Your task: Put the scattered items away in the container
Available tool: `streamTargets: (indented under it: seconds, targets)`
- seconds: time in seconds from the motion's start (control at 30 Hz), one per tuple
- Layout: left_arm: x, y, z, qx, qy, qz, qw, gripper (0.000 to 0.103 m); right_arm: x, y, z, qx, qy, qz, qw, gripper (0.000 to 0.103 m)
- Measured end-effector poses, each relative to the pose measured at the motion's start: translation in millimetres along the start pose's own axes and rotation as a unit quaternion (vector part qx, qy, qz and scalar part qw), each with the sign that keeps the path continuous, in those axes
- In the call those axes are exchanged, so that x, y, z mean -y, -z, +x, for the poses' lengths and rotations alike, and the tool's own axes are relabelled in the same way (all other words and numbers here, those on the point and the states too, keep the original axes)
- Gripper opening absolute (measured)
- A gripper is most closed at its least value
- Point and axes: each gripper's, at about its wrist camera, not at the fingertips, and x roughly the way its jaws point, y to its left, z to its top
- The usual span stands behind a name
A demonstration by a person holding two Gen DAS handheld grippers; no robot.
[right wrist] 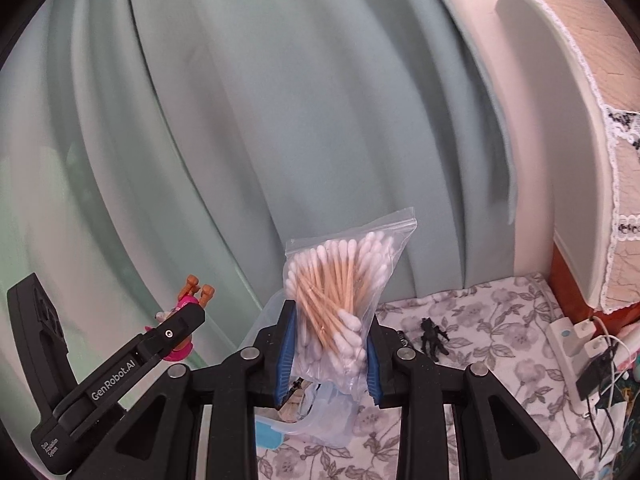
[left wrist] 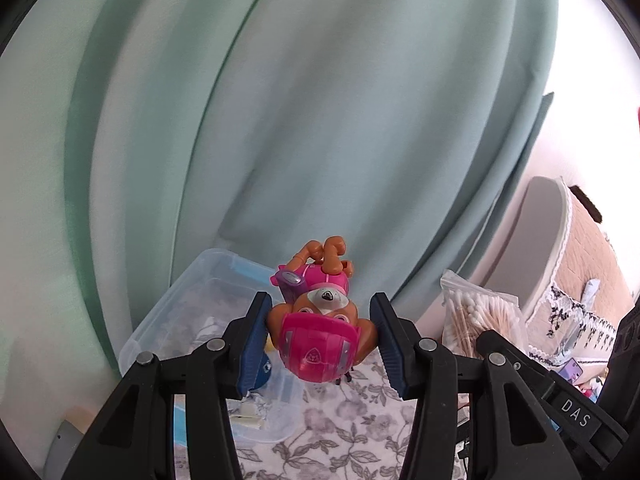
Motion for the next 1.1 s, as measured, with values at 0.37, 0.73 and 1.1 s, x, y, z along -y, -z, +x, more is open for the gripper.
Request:
streamTargets:
  seconds: [0.37, 0.73, 1.1]
  targets:
    - [-60.2, 1.8, 11.6, -0.01, -0.026, -0.044, 0.9987, 0.052, -36.5, 19.3, 45.6, -0.047, -0.005, -0.029, 0.998, 0.032]
    - [-101.9, 12.4, 32.6, -0.032, -0.037, -0.072, 0.9962, 0.052, -50.2, 41.4, 96.0, -0.098, -0.001, -0.046, 0.994, 0.032]
    - [-125.6, 25.1, 62.0, -0.064, -0.048, -0.085, 0.9931, 0.052, -54.4, 62.6, 135.6, -0.145, 0.001, -0.053, 0.988, 0.032]
